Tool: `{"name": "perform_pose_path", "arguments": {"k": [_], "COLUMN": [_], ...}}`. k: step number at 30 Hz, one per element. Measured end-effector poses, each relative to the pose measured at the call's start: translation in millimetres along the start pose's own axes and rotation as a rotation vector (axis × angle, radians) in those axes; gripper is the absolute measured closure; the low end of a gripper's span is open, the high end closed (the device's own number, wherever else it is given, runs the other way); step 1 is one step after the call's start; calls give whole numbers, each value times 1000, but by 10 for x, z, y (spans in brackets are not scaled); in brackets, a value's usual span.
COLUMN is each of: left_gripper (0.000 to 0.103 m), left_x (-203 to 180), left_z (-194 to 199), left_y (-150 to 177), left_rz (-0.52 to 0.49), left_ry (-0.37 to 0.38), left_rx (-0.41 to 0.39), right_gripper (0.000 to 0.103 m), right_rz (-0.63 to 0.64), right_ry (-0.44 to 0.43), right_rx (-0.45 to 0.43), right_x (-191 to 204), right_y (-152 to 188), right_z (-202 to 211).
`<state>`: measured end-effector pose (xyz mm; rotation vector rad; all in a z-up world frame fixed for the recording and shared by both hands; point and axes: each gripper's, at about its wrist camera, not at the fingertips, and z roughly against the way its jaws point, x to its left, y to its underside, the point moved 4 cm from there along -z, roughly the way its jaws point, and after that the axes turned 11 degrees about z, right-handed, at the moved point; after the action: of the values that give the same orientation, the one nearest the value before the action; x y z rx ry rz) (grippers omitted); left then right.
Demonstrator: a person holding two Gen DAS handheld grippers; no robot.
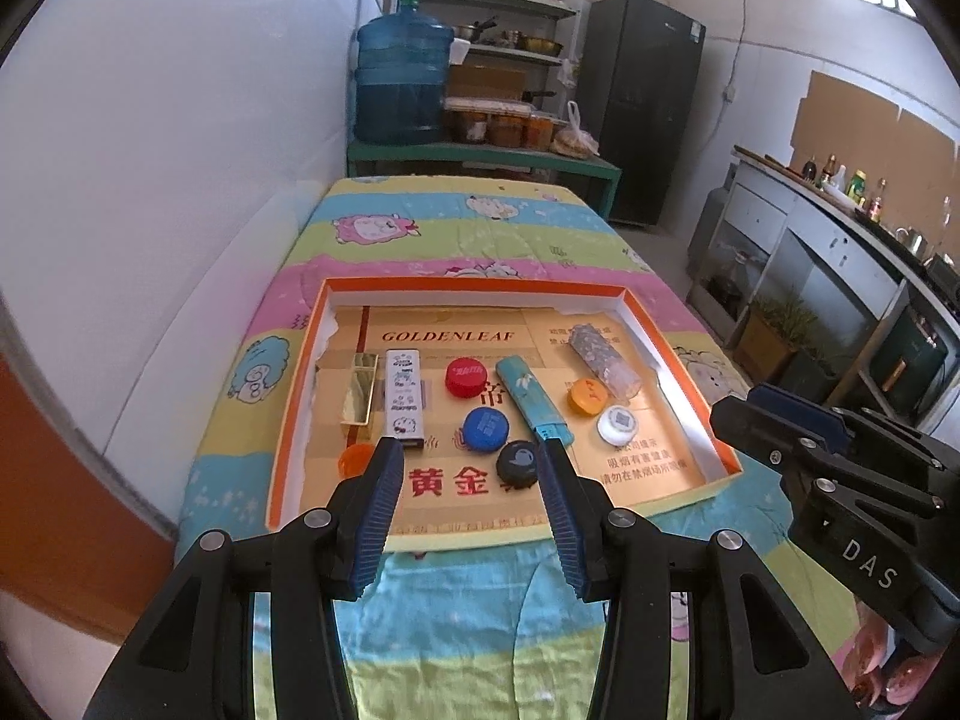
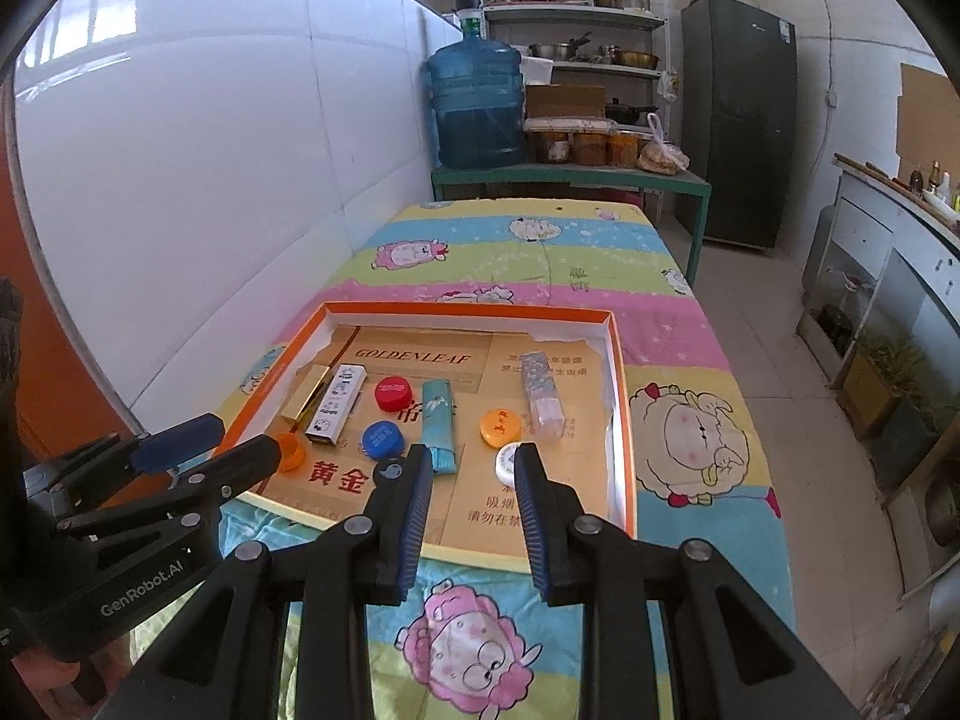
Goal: Organize rigid objects
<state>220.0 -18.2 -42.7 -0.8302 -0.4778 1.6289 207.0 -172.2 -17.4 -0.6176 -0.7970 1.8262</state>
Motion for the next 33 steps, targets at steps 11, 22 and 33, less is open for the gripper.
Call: {"name": "perform_pose_path", "arguments": {"k": [11, 22, 33], "left_gripper": [55, 55, 55], "left_x": [69, 48, 2], "left_z": [313, 682, 1067], "left_y": [160, 311, 531], "left_rz": [13, -2, 10], "left_ry": [13, 6, -59], "left_rx": [-16, -71, -127], "right_gripper": [75, 75, 75], "right_rz": [-11, -24, -8], "right_ry": [2, 3, 29], "right_rx": [-13, -19, -38], "right_x": [196, 336, 489], "right_y": [144, 282, 424], "right_z": [264, 516, 815]}}
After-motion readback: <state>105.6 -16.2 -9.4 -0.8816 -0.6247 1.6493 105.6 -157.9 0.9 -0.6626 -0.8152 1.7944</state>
